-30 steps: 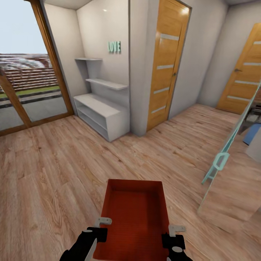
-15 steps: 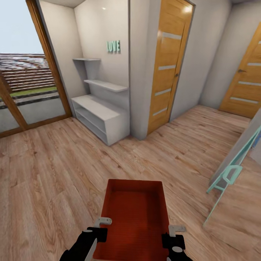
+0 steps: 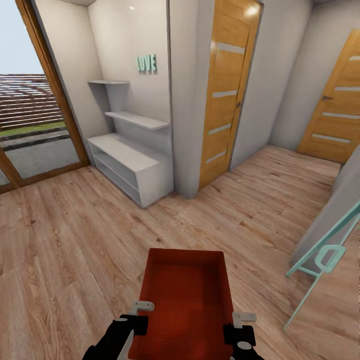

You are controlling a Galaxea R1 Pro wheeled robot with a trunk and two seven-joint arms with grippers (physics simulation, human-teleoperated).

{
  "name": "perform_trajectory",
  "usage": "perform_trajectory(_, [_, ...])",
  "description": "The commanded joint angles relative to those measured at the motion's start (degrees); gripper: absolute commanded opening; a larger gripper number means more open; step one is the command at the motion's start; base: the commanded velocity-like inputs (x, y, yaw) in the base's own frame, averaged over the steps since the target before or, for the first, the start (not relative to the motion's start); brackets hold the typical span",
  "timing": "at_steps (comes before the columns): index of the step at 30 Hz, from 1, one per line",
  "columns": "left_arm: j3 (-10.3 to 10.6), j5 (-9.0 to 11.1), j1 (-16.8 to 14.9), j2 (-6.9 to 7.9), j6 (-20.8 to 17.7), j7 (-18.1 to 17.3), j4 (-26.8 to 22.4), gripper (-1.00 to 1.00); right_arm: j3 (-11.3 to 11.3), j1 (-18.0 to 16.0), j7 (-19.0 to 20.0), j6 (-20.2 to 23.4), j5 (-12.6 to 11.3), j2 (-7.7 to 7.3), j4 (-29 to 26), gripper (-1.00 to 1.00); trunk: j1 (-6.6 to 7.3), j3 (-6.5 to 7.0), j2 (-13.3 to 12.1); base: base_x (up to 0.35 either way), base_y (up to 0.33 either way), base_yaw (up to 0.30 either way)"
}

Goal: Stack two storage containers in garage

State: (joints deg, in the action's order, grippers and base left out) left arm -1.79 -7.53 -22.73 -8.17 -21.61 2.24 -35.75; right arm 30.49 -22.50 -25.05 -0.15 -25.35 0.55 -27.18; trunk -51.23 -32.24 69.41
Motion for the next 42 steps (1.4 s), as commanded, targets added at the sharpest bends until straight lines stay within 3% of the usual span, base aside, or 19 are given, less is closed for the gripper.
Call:
perform_trajectory(1, [0.56,-0.38,0.05,-0.01,-0.28,0.3,0.94,-1.0,0.0,-0.26,-0.35,-0.03,-0.23,-0.05,-0.86,-1.0,-0.03,-0.05,0.03,0.322,0.0,-0.26])
perform_trajectory(16, [0.56,-0.38,0.05,-0.01,-0.28,0.3,0.94,-1.0,-0.06,-0.26,-0.35,-0.03,-0.23,-0.24,-0.86,-1.0,-0.03,-0.05,0.03,0.322,0.0,-0.261])
perform_trajectory(42, [0.56,-0.38,0.05,-0.01,-0.28,0.3,0.94,-1.0,-0.08,-0.26,-0.35,-0.11,-0.34,-0.31,-0.86,-1.0,-0.03,-0.05,0.03,0.322,0.0,-0.008])
